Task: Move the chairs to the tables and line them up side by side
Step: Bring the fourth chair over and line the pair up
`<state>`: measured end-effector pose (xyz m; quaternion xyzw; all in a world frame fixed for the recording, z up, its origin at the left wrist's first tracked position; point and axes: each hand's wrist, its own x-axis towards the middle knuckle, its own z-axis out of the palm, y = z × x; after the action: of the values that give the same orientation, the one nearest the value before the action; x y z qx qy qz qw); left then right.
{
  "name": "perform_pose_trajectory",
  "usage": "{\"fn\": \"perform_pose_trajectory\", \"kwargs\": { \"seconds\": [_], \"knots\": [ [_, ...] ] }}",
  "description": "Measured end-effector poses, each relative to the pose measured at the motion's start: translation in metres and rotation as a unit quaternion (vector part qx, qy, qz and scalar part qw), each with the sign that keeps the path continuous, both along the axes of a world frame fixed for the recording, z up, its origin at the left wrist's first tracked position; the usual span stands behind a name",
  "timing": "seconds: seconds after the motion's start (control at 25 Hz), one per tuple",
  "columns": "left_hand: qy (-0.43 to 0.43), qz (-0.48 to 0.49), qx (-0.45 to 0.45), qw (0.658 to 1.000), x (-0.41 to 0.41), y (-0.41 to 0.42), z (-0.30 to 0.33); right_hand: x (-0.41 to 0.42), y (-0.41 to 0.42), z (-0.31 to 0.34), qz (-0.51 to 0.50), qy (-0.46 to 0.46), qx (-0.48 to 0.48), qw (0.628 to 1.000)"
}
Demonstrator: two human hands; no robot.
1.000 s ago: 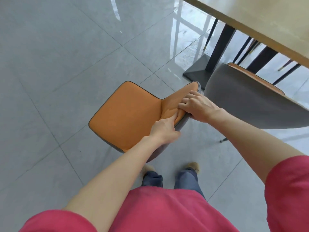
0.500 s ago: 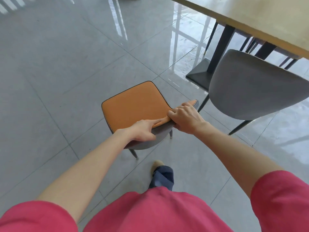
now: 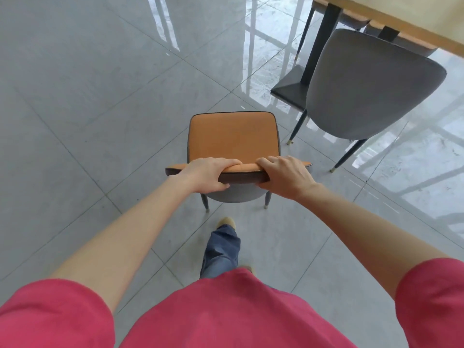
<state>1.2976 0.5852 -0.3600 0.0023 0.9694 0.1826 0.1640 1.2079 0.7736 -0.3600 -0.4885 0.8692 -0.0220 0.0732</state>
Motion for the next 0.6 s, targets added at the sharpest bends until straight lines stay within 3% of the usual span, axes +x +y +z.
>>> {"fn": "perform_pose_trajectory", "kwargs": {
  "seconds": [0.12, 0.28, 0.52, 0.6],
  "knots": [
    [0.064, 0.001, -0.026, 0.998, 0.009, 0.001, -0.005, 0.002, 0.010, -0.005, -0.006, -0.035, -0.040, 0.999],
    [0.155, -0.007, -0.091, 0.984, 0.017, -0.007, -0.011, -0.016, 0.015, -0.008, 0.015, -0.007, 0.005, 1.000],
    [0.270, -0.064, -0.106, 0.955, 0.002, -0.019, -0.016, -0.034, 0.018, -0.020, 0.079, 0.029, -0.084, 0.993],
    [0.271, -0.078, -0.110, 0.953, -0.009, -0.028, -0.017, -0.046, 0.011, -0.022, 0.090, 0.042, -0.104, 0.990]
  ]
}}
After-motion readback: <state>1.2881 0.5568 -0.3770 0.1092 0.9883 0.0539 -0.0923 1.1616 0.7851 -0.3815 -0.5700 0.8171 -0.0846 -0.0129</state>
